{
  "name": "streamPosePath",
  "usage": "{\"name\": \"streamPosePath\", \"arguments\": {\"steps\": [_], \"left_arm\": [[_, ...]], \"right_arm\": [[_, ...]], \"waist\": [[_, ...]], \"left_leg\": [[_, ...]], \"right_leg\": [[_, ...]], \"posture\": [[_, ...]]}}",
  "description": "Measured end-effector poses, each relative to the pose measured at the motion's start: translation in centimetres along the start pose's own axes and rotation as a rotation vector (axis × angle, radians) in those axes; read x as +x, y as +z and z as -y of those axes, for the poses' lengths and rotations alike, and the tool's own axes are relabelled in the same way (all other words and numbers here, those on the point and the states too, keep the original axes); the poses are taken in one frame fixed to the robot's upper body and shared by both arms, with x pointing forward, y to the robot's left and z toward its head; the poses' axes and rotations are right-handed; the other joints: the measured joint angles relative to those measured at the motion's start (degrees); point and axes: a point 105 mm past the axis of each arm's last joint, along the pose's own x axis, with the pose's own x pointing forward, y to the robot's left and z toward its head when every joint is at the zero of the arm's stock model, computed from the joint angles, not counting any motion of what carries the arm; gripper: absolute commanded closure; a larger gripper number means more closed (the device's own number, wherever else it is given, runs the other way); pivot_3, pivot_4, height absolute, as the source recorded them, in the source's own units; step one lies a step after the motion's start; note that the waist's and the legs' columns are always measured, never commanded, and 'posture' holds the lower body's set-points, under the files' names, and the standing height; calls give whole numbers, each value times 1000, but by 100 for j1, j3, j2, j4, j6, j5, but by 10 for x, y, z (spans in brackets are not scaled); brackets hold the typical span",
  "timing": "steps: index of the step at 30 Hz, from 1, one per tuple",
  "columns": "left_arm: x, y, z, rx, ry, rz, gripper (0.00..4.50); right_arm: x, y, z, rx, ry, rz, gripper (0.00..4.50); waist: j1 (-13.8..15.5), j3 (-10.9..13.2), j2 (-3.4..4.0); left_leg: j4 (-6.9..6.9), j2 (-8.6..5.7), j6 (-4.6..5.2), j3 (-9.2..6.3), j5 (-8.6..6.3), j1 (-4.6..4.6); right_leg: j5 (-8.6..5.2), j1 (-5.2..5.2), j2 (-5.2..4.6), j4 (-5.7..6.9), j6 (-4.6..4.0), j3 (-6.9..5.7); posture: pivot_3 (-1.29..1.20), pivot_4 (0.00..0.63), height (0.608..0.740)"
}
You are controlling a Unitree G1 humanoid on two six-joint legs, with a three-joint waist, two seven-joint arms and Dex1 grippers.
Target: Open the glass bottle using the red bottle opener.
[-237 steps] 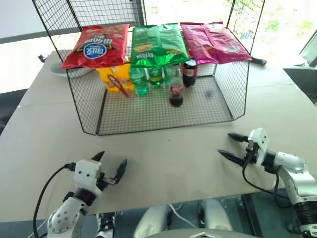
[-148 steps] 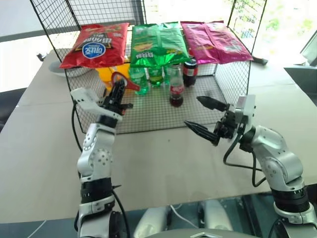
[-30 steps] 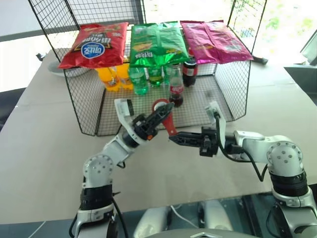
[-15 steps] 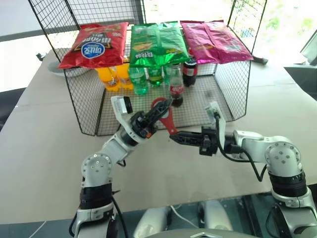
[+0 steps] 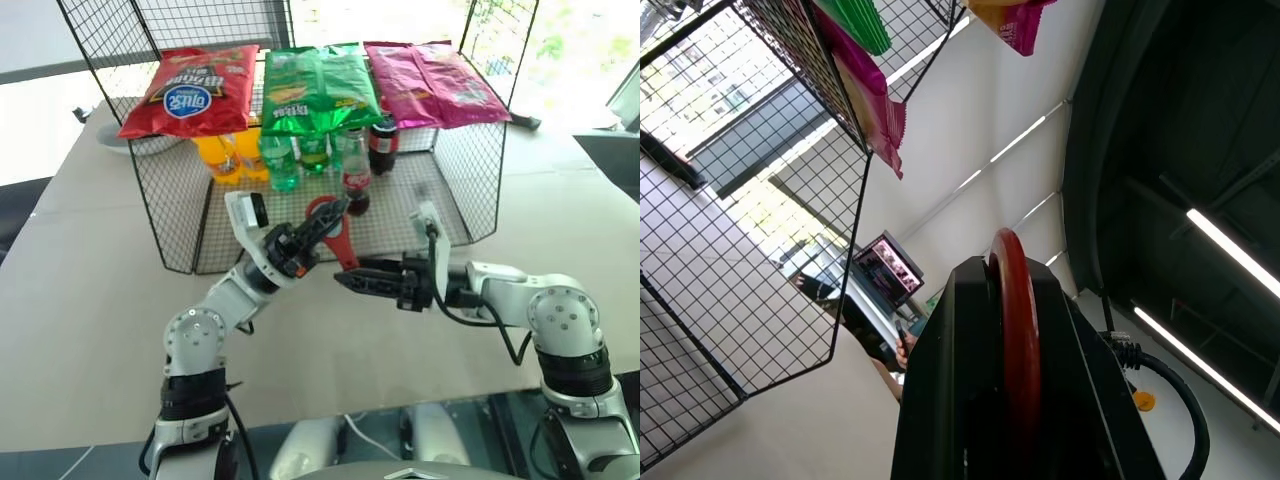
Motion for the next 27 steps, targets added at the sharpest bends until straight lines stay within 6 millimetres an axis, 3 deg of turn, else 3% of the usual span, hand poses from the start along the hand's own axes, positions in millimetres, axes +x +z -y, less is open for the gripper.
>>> {"name": "streamPosePath", "arguments": {"steps": [4, 11, 20, 24, 27], "left_arm": [[0, 0, 0, -1, 0, -1, 4500], [1, -1, 2, -13, -13, 3, 4500], [0, -1, 1, -44, -28, 13, 4500], [-3, -1, -3, -35, -16, 15, 3125], [-5, -1, -5, -28, -11, 12, 1469]], "right_arm": [[2, 2, -3, 0, 14, 3, 2171], [-2, 2, -4, 4, 17, -10, 4438], [-2, 2, -5, 10, 24, -14, 4438], [-2, 1, -4, 7, 18, -21, 4500], [-3, 1, -4, 7, 13, -24, 4500]], "waist": [[0, 0, 0], [1, 0, 0], [0, 0, 0], [1, 0, 0], [1, 0, 0]], "left_leg": [[0, 0, 0, 0, 0, 0], [0, 0, 0, 0, 0, 0], [0, 0, 0, 0, 0, 0], [0, 0, 0, 0, 0, 0], [-1, 0, 0, 0, 0, -1]], "right_leg": [[0, 0, 0, 0, 0, 0], [0, 0, 0, 0, 0, 0], [0, 0, 0, 0, 0, 0], [0, 0, 0, 0, 0, 0], [0, -1, 0, -1, 0, 0]], "posture": [[0, 150, 740], [0, 150, 740], [0, 150, 740], [0, 150, 740], [0, 150, 740]]}}
